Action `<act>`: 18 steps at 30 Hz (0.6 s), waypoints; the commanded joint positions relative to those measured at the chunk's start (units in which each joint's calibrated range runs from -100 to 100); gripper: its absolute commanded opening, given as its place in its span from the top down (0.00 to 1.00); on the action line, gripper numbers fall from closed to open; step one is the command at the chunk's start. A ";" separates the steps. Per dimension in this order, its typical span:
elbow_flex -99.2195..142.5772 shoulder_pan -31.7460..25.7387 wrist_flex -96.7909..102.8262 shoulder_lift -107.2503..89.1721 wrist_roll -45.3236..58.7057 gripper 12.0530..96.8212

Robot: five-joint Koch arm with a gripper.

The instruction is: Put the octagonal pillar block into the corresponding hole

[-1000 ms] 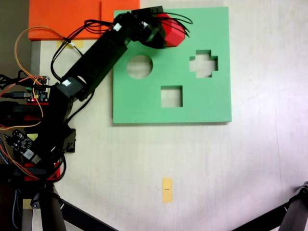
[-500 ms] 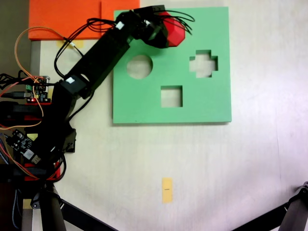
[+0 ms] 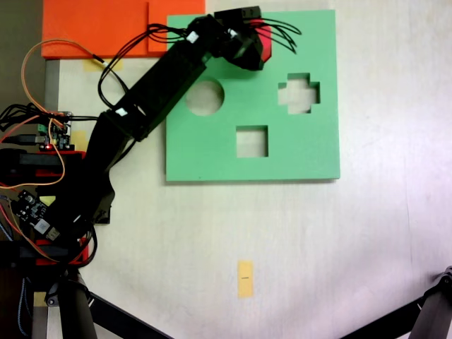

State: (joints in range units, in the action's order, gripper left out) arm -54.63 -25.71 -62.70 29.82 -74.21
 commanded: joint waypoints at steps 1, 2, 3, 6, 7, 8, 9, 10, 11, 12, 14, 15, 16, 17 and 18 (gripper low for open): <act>-2.80 -0.54 0.35 -3.43 -0.15 0.15; -2.80 -0.78 -0.13 -6.22 -0.15 0.01; -2.80 -0.83 -2.25 -9.29 -0.10 0.01; -2.70 -0.98 -5.23 -19.07 0.15 0.01; -2.70 -0.98 -6.00 -22.14 0.24 0.01; -2.80 -0.93 -7.06 -25.91 0.39 0.01; -2.70 -0.83 -9.08 -30.52 1.56 0.01; -2.80 -0.49 -13.03 -35.83 3.71 0.01; -2.70 0.29 -17.27 -41.55 7.13 0.01; -2.80 1.12 -20.54 -47.00 11.48 0.02; -2.80 3.13 -24.78 -57.34 18.46 0.02; -2.70 4.69 -25.17 -61.39 22.22 0.02; -2.70 6.74 -25.17 -64.46 26.08 0.02; -2.80 8.60 -25.17 -66.97 29.45 0.02; -2.80 10.21 -25.17 -68.93 33.55 0.04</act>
State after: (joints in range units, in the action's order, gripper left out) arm -54.73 -18.00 -88.06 -34.61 -48.33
